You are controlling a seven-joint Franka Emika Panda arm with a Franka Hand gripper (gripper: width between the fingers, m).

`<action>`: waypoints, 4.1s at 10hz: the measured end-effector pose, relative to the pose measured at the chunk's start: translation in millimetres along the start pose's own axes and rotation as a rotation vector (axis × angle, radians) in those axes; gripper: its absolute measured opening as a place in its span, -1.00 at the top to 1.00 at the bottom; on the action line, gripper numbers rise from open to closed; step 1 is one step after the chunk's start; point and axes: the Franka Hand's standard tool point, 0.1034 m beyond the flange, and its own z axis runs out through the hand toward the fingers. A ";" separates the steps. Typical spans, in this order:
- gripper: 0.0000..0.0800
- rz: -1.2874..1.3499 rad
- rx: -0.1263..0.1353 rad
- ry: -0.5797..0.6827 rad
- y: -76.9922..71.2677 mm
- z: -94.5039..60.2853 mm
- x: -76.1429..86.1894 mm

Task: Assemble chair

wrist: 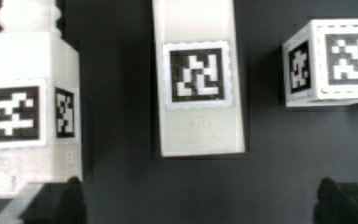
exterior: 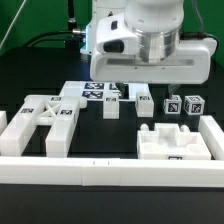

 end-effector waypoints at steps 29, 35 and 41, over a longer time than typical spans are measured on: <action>0.28 -0.158 0.038 -0.340 0.0 -53.5 23.1; 0.28 -0.247 0.029 -0.003 -2.2 -124.9 57.9; 0.28 -0.233 -0.004 0.410 -3.8 -137.6 78.5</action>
Offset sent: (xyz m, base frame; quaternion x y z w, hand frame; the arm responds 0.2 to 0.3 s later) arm 0.0008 0.0005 -0.0020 -0.0087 -0.1285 -0.0008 0.9917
